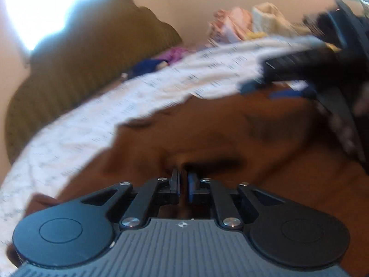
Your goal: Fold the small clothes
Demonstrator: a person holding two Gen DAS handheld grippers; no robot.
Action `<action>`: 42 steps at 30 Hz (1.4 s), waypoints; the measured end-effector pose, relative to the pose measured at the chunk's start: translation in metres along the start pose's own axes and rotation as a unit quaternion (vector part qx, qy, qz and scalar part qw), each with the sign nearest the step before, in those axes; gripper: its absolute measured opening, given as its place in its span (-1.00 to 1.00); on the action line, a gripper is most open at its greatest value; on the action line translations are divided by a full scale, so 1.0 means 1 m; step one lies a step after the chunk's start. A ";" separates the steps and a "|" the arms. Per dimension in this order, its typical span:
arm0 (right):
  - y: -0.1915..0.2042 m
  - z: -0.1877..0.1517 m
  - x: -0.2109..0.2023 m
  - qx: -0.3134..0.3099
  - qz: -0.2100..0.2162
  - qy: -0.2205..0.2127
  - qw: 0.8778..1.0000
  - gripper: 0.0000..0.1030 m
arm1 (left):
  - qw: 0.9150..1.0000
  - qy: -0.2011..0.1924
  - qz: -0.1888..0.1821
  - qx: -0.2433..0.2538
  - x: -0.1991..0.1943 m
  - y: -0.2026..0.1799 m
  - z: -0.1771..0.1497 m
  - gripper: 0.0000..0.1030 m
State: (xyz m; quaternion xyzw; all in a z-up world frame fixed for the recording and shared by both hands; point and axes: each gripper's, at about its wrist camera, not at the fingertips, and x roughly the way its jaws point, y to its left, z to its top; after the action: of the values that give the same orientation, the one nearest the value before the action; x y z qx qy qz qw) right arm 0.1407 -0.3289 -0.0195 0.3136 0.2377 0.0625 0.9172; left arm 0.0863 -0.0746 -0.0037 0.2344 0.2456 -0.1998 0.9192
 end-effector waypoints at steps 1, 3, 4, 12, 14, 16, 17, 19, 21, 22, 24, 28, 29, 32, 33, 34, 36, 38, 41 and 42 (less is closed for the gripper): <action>-0.001 0.000 0.000 0.002 0.002 0.000 1.000 0.58 | 1.000 -0.007 -0.003 -0.007 -0.006 0.001 -0.004 -0.45; -0.001 0.000 0.000 0.005 0.004 -0.001 1.000 0.58 | 0.998 -0.019 -0.021 -0.055 -0.026 0.019 -0.009 0.02; -0.001 0.000 0.000 0.007 0.005 -0.001 1.000 0.58 | 0.995 -0.026 -0.030 -0.086 -0.037 0.033 -0.012 0.32; 0.014 0.008 0.000 -0.024 -0.025 0.026 0.999 0.60 | 0.965 -0.001 -0.020 -0.262 -0.072 0.100 -0.064 0.44; 0.028 0.014 -0.013 -0.002 0.001 0.039 0.999 0.61 | 0.950 0.017 -0.033 -0.311 -0.065 0.114 -0.078 0.39; 0.039 0.015 -0.020 0.047 0.091 0.076 0.992 0.60 | 0.934 -0.016 -0.038 -0.355 -0.074 0.125 -0.086 0.68; 0.045 0.013 -0.016 0.067 0.115 0.109 0.985 0.60 | 0.930 -0.016 -0.038 -0.364 -0.074 0.128 -0.087 0.68; 0.056 0.007 -0.001 0.085 0.122 0.171 0.974 0.60 | 0.929 -0.015 -0.040 -0.367 -0.074 0.129 -0.087 0.67; 0.060 -0.001 0.017 0.099 0.097 0.222 0.965 0.60 | 0.932 -0.017 -0.039 -0.359 -0.075 0.127 -0.085 0.68; 0.060 -0.005 0.023 0.106 0.087 0.232 0.963 0.59 | 0.933 -0.019 -0.038 -0.356 -0.076 0.126 -0.085 0.68; 0.060 -0.010 0.028 0.116 0.080 0.233 0.962 0.59 | 0.934 -0.023 -0.038 -0.355 -0.077 0.126 -0.085 0.69; 0.066 -0.015 0.030 0.133 0.085 0.238 0.958 0.59 | 0.930 -0.026 -0.041 -0.365 -0.077 0.127 -0.091 0.71; 0.067 -0.015 0.029 0.133 0.085 0.238 0.958 0.59 | 0.930 -0.025 -0.041 -0.366 -0.078 0.127 -0.092 0.71; 0.064 -0.016 0.030 0.154 0.087 0.244 0.954 0.59 | 0.930 -0.026 -0.042 -0.365 -0.079 0.127 -0.093 0.72; 0.064 -0.015 0.029 0.158 0.087 0.244 0.953 0.59 | 0.930 -0.026 -0.041 -0.364 -0.079 0.126 -0.093 0.72; 0.064 -0.015 0.027 0.161 0.089 0.243 0.952 0.59 | 0.930 -0.026 -0.040 -0.364 -0.079 0.125 -0.093 0.72; 0.064 -0.016 0.023 0.170 0.093 0.246 0.950 0.59 | 0.931 -0.027 -0.039 -0.363 -0.080 0.125 -0.092 0.72; 0.061 -0.019 0.020 0.190 0.110 0.253 0.942 0.59 | 0.931 -0.026 -0.039 -0.362 -0.079 0.124 -0.092 0.72; 0.059 -0.019 0.026 0.195 0.108 0.248 0.943 0.59 | 0.931 -0.026 -0.040 -0.362 -0.078 0.124 -0.091 0.73; 0.056 -0.018 0.029 0.204 0.105 0.246 0.942 0.58 | 0.931 -0.026 -0.039 -0.361 -0.078 0.124 -0.091 0.73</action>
State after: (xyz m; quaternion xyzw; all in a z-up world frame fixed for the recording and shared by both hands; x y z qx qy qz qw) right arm 0.1593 -0.2669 -0.0095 0.4918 0.4294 0.1841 0.7347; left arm 0.0510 0.0943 0.0100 -0.1287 0.2866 -0.1394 0.9391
